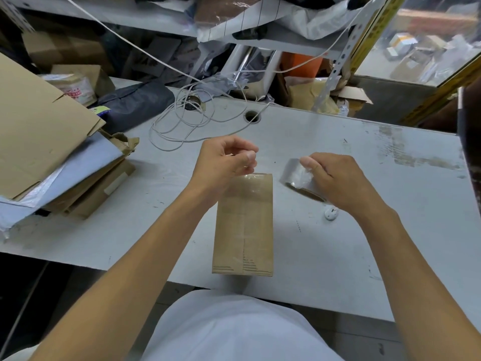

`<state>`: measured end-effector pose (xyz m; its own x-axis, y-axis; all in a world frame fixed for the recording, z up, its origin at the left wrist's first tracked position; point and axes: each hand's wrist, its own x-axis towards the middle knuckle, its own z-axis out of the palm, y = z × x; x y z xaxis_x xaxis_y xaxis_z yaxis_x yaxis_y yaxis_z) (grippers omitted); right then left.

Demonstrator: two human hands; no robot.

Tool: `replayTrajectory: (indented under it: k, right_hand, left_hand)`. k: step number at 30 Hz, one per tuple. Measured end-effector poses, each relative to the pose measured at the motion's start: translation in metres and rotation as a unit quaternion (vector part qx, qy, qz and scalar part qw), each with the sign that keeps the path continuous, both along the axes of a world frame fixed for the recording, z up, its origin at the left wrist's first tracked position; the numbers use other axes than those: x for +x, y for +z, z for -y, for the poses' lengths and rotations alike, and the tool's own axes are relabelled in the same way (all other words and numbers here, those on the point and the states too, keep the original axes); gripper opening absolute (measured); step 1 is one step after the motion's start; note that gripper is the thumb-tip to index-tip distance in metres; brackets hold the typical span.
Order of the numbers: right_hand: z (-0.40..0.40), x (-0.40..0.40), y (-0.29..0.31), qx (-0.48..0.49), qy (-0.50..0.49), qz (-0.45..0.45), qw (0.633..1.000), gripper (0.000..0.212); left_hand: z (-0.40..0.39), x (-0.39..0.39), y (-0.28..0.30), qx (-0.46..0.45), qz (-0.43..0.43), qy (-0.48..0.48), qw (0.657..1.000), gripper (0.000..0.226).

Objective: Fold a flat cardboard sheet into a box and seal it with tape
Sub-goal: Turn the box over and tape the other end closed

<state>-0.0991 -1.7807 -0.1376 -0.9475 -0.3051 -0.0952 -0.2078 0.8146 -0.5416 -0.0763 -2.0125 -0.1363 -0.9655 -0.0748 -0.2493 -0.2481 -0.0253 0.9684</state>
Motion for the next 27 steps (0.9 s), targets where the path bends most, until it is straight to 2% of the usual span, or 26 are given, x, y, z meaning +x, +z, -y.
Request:
replayTrajectory:
  k: [3,5,8,10,13,15,17,20,23,24,27]
  right_hand:
    - [0.000,0.005,0.003,-0.089,-0.017,0.022,0.996,0.044]
    - [-0.001,0.008,0.007,-0.132,0.005,0.023,0.991,0.056]
    - [-0.002,0.011,0.008,-0.072,0.069,-0.015,0.995,0.062]
    - [-0.001,0.012,0.006,-0.028,0.082,-0.044,0.995,0.056]
    - [-0.003,0.014,0.001,-0.081,0.083,-0.068,0.991,0.031]
    - [-0.004,0.015,-0.003,-0.150,0.049,-0.075,0.985,0.022]
    - [-0.003,0.015,-0.007,-0.188,-0.019,-0.060,0.980,0.025]
    - [-0.002,0.011,-0.017,-0.195,-0.111,-0.008,0.974,0.039]
    - [-0.003,0.007,-0.023,-0.208,-0.138,0.040,0.968,0.061]
    - [-0.004,0.006,-0.026,-0.208,-0.140,0.050,0.967,0.061]
    - [-0.007,0.000,-0.032,-0.211,-0.166,0.043,0.962,0.038]
  left_hand:
    - [0.004,0.000,0.001,0.031,0.024,-0.002,0.999,0.012]
    - [0.005,0.001,0.001,0.037,0.032,-0.003,0.999,0.013]
    - [0.004,0.003,0.001,0.043,0.042,0.006,0.998,0.013]
    - [0.005,0.003,0.001,0.045,0.048,0.011,0.998,0.012]
    - [0.005,0.002,0.002,0.053,0.058,0.015,0.997,0.012]
    - [0.004,0.001,0.002,0.058,0.062,0.017,0.996,0.012]
    - [0.002,0.000,0.000,0.055,0.061,0.016,0.996,0.012]
    - [-0.002,0.001,-0.004,0.036,0.059,0.003,0.998,0.012]
    - [-0.007,0.001,-0.008,0.019,0.064,0.002,0.998,0.013]
    - [-0.007,0.001,-0.008,0.017,0.065,0.003,0.998,0.013]
    - [-0.008,0.000,-0.008,0.019,0.065,0.006,0.998,0.013]
